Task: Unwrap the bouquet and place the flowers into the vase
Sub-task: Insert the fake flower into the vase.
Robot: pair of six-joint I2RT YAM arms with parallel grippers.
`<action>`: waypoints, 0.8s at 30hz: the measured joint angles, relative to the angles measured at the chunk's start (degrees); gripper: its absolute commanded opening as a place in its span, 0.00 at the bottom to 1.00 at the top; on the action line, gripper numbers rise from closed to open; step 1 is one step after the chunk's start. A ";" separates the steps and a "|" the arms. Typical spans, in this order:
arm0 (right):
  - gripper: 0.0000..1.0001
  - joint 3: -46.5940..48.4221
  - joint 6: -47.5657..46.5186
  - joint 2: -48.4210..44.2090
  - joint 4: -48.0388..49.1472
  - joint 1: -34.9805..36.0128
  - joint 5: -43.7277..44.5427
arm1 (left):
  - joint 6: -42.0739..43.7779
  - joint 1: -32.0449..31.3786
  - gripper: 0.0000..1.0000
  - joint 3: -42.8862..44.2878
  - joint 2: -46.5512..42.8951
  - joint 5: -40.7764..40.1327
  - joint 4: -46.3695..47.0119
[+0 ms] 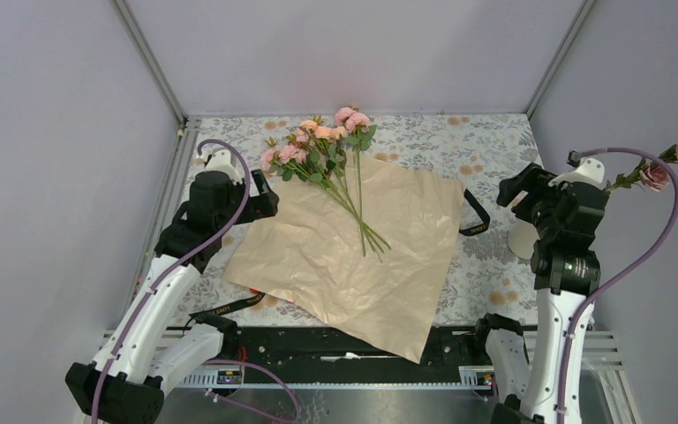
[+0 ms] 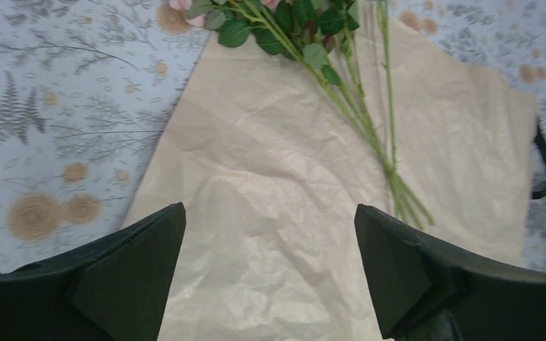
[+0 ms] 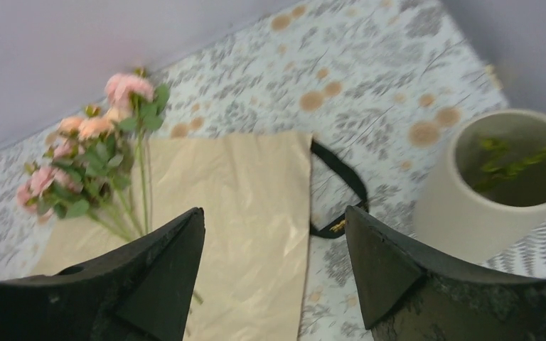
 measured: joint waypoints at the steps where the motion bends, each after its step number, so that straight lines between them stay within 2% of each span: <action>1: 0.78 0.09 0.22 0.81 -0.37 0.33 -0.85 | -1.49 0.00 0.96 0.07 0.52 0.83 0.61; 9: 0.76 0.04 2.01 9.84 -2.16 14.82 -1.79 | -15.39 -0.96 0.90 -0.55 12.07 7.32 11.61; 13: 0.75 -1.73 4.07 12.31 0.59 21.64 -1.73 | -18.47 -5.62 0.89 0.48 20.63 6.73 16.48; 18: 0.73 -3.65 6.43 14.45 2.75 26.01 -1.49 | -18.69 -11.76 0.84 9.77 35.95 5.57 18.93; 24: 0.71 -5.18 7.41 13.14 3.65 27.21 -1.38 | -17.77 -15.13 0.68 24.26 52.94 4.79 20.20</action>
